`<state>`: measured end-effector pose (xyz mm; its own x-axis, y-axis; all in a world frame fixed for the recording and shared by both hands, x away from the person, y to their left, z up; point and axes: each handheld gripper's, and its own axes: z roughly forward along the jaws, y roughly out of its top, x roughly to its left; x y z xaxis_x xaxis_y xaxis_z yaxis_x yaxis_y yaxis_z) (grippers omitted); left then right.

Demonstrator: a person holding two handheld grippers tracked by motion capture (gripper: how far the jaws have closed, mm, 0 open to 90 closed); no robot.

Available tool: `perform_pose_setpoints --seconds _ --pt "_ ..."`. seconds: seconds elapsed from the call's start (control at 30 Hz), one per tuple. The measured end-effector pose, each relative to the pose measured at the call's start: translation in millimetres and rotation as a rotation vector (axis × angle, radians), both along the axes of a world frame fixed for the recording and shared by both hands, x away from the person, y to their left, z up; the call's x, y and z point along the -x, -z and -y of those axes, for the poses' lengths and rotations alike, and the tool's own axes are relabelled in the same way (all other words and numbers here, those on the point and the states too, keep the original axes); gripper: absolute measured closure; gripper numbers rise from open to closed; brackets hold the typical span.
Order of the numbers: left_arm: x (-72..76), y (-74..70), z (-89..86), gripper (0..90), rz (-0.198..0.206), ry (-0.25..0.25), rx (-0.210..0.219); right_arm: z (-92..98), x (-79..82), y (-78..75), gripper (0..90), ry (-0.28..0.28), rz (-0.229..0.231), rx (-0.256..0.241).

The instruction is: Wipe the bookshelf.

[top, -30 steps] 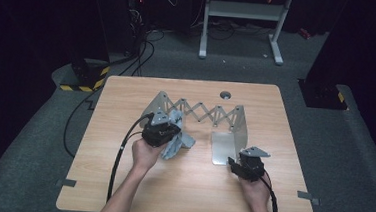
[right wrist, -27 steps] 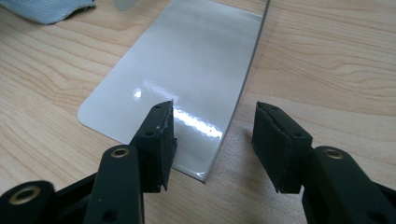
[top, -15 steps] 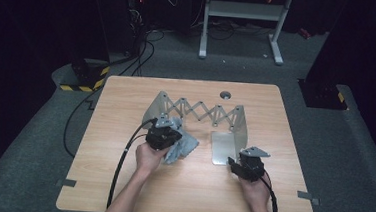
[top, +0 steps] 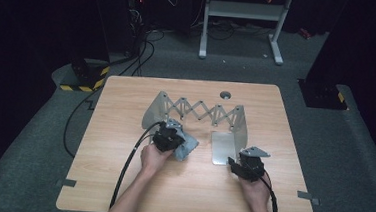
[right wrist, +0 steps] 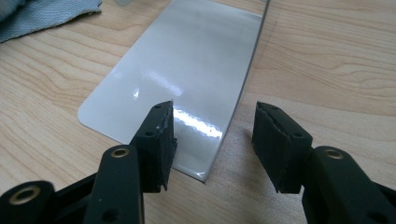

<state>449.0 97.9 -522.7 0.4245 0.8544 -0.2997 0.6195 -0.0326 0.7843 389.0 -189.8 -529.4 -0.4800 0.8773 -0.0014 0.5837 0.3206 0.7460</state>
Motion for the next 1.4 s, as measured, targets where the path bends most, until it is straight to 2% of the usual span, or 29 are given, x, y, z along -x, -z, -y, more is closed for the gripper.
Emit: perform_pose_setpoints --seconds 0.13,0.17,0.23,0.37,0.43,0.47,0.57,0.77,0.87,0.97,1.07,1.13,1.23,1.33,1.4 --pt "3.8 -0.9 2.8 84.1 0.007 -0.001 0.002 0.1 0.0 0.0 49.2 0.000 0.000 0.000" --pt "5.8 -2.7 3.0 84.2 0.009 0.013 -0.011 0.0 0.0 0.0 49.2 0.000 0.000 0.000" --pt "10.3 -6.7 5.7 84.2 0.020 0.031 -0.012 0.1 0.0 0.0 49.2 0.000 0.000 -0.001" --pt "20.5 -18.7 13.5 84.3 0.045 0.067 0.026 0.0 0.0 0.0 49.2 0.000 0.000 0.000" --pt "25.0 -27.4 18.4 84.3 0.072 0.080 0.056 0.0 0.0 0.0 49.2 0.000 0.000 0.000" --pt "26.5 -32.5 20.3 84.3 0.089 0.086 0.057 0.1 -0.1 0.0 49.2 0.000 0.000 0.000" --pt "29.3 -50.6 24.8 84.3 0.130 0.072 0.078 0.2 -0.1 0.0 49.2 -0.001 0.000 0.000" --pt "32.7 -84.4 22.8 84.3 0.216 0.031 0.088 0.3 -0.2 0.0 49.1 -0.002 0.000 -0.001" --pt "31.5 -94.5 18.6 84.3 0.236 0.007 0.075 0.3 -0.2 0.0 49.0 -0.001 0.000 -0.001" --pt "29.4 -102.0 14.2 84.3 0.247 -0.019 0.082 0.3 -0.2 0.0 48.9 -0.002 -0.001 -0.002" --pt "28.3 -107.4 11.9 84.3 0.268 -0.036 0.069 0.3 -0.2 0.0 48.9 -0.002 -0.001 -0.002" --pt "26.8 -107.9 11.4 84.3 0.263 -0.039 0.068 0.3 -0.2 0.0 48.9 -0.002 -0.001 -0.001" --pt "24.7 -101.9 12.0 84.3 0.247 -0.039 0.059 0.3 -0.2 0.0 48.9 -0.002 0.000 -0.001" --pt "25.0 -96.4 12.3 84.3 0.246 -0.049 0.079 0.3 -0.2 0.0 48.9 -0.002 0.000 -0.001" --pt "26.3 -95.4 11.8 84.3 0.249 -0.046 0.062 0.2 -0.2 0.0 48.9 -0.002 0.000 -0.001"
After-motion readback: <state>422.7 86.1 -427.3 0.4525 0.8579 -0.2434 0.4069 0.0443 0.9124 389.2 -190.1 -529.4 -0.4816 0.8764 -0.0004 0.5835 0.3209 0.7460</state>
